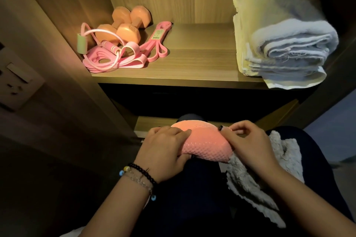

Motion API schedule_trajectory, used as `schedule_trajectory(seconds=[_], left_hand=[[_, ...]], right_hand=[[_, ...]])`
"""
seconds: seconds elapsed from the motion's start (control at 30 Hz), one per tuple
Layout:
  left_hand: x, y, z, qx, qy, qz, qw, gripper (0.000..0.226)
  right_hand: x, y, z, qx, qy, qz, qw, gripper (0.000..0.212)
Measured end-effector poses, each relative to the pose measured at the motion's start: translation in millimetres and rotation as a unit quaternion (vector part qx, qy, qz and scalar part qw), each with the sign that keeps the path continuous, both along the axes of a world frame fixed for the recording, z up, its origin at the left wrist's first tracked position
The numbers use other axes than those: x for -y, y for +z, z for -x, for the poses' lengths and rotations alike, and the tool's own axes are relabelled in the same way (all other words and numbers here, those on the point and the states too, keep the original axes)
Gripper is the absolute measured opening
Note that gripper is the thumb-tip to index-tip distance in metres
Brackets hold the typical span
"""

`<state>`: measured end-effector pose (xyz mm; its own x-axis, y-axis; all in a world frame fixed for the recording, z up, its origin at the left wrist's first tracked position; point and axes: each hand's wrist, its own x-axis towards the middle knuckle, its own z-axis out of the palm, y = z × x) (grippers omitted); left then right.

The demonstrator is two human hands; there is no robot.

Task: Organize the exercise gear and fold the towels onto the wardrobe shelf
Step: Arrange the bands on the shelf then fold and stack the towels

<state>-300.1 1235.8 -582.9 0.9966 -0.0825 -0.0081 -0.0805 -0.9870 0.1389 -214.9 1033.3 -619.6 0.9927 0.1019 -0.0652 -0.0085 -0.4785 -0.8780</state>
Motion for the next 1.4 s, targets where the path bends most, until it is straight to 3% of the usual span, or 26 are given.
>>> schedule_trajectory(seconds=[0.13,0.27,0.33,0.43,0.5,0.63,0.83,0.97,1.07,1.23,1.3,1.4], left_hand=[[-6.7,7.1,-23.9,-0.049,0.005,0.025,0.998,0.037],[-17.9,10.2,-45.2,-0.130,0.080,0.163,0.975,0.040],[-22.6,9.3,-48.4,-0.139,0.122,0.250,0.950,0.043],[-21.7,3.1,-40.2,-0.101,0.184,0.337,0.918,0.035],[-17.9,-0.9,-30.4,-0.057,0.208,0.367,0.905,0.019],[-6.0,3.4,-15.5,0.001,0.201,0.461,0.864,0.021],[21.5,17.3,-5.9,0.031,0.189,0.644,0.741,0.032],[30.4,23.0,-3.8,-0.004,0.203,0.762,0.615,0.038],[41.6,24.7,-2.7,-0.039,0.167,0.832,0.528,0.039],[47.2,20.2,-3.7,-0.085,0.147,0.887,0.430,0.091],[44.9,18.1,-3.1,-0.095,0.144,0.899,0.402,0.095],[39.8,16.9,-1.6,-0.099,0.119,0.905,0.395,0.079]], right_hand=[[11.2,7.3,5.4,0.025,-0.018,-0.034,0.999,0.022],[12.0,10.3,16.8,-0.040,0.026,-0.053,0.997,0.018],[8.6,7.4,17.9,-0.066,0.000,-0.073,0.995,0.018],[4.5,7.4,15.6,-0.096,-0.038,-0.104,0.989,0.022],[-0.9,9.1,17.5,-0.113,-0.003,-0.108,0.988,0.017],[-17.8,17.9,24.4,-0.106,0.068,-0.118,0.985,0.013],[-20.1,51.9,24.9,-0.103,0.085,-0.199,0.971,0.025],[-9.0,72.8,20.8,-0.137,0.089,-0.226,0.960,0.039],[-3.3,84.0,12.8,-0.183,0.093,-0.281,0.937,0.032],[-8.5,80.7,5.5,-0.091,0.112,-0.187,0.972,0.023],[-11.5,80.3,6.4,-0.074,0.116,-0.174,0.975,0.025],[-15.6,81.7,7.1,-0.095,0.128,-0.175,0.972,0.027]])
